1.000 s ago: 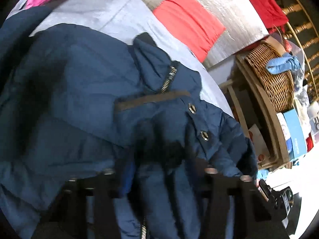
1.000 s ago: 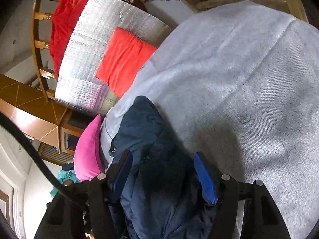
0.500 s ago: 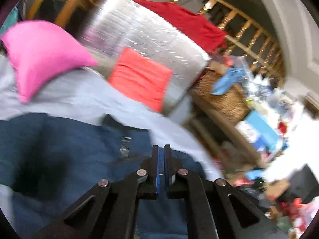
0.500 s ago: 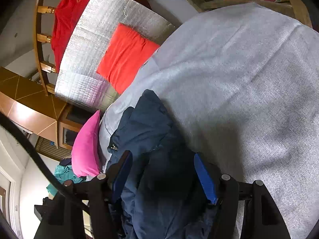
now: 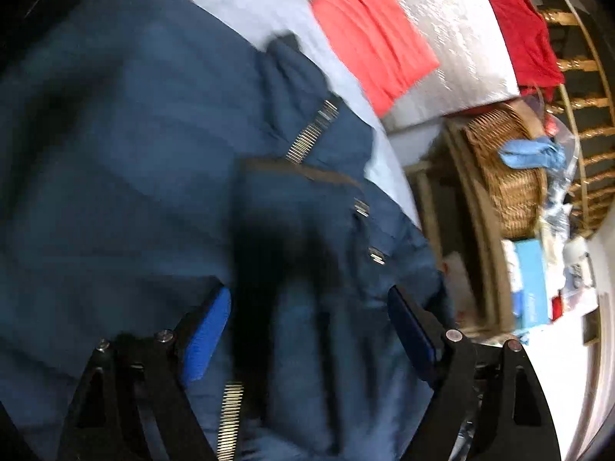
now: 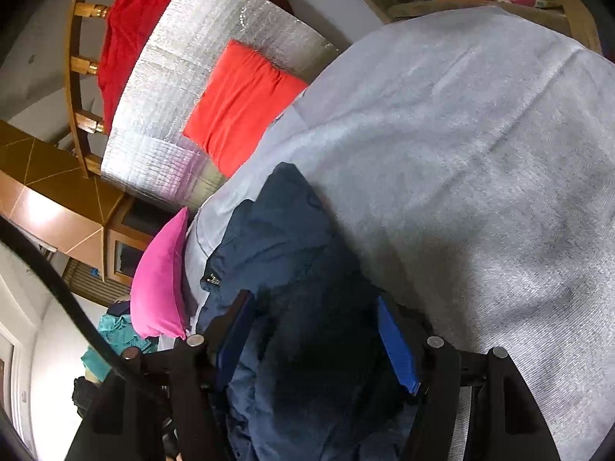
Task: Fold large clothes
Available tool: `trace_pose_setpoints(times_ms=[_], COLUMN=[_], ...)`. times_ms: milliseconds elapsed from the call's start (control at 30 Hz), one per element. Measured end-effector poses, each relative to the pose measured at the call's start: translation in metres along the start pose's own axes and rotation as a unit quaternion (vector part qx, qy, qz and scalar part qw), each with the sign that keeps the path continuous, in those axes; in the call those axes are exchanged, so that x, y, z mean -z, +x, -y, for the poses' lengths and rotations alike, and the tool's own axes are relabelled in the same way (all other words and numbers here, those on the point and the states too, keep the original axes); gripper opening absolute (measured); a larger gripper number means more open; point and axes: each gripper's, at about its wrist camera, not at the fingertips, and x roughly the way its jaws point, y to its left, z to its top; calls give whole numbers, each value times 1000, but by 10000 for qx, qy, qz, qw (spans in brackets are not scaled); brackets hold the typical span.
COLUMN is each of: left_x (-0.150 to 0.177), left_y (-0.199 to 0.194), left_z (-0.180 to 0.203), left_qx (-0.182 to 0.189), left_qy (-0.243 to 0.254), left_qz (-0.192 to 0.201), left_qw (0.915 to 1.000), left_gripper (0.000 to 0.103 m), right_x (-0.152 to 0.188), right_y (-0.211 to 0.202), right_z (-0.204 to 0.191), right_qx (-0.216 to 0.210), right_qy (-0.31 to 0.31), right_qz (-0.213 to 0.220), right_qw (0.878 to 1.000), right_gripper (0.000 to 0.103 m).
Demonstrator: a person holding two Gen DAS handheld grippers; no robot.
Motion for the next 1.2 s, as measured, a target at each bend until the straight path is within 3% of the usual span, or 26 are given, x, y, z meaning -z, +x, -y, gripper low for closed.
trace_pose_setpoints(times_ms=[100, 133, 167, 233, 333, 467, 600, 667, 767, 833, 933, 967, 1000, 1067, 1200], left_x=[5, 8, 8, 8, 9, 14, 15, 11, 2, -2, -6, -7, -8, -9, -11], left_y=[12, 11, 10, 10, -20, -77, -132, -146, -155, -158, -144, -140, -137, -136, -131], left_z=[13, 17, 21, 27, 40, 70, 72, 61, 38, 16, -11, -18, -23, -30, -35], left_qx=[172, 226, 284, 409, 628, 782, 526, 217, -470, -913, -1036, -1145, -1316, -1504, -1533], left_qy=[133, 222, 292, 346, 635, 1453, 1782, 1805, 1582, 1260, 814, 667, 550, 332, 116], left_qz=[5, 60, 69, 45, 392, 1332, 1897, 2007, 1891, 1598, 952, 795, 727, 746, 786], left_qw=[9998, 9995, 9991, 9986, 9952, 9772, 9641, 9626, 9680, 9748, 9867, 9880, 9871, 9852, 9850], left_gripper=[82, 64, 34, 14, 9, 8, 8, 8, 10, 14, 16, 22, 27, 49, 54], right_x=[-2, -3, -4, -7, -9, -8, -6, -6, -5, -4, -5, -6, -8, -13, -16], right_y=[1, 0, -1, -2, -2, -1, -2, -2, 2, 6, 12, 14, 17, 26, 55], right_z=[6, 6, 6, 5, 2, -4, -6, -9, -14, -19, -28, -29, -29, -27, -20], right_qx=[-22, 3, 19, -10, -45, -9, -51, -49, 62, 149, 337, 354, 364, 314, 258], right_qy=[76, 60, 36, -29, -97, -183, -149, -170, -272, -390, -666, -709, -739, -728, -627], right_qz=[-58, -39, -14, 20, 69, 137, 171, 210, 251, 272, 379, 382, 369, 258, -230], right_qw=[10000, 10000, 10000, 10000, 9999, 9997, 9997, 9996, 9993, 9988, 9965, 9961, 9959, 9965, 9974], right_gripper=[68, 68, 68, 68, 68, 68, 68, 68, 68, 68, 70, 73, 77, 80, 83])
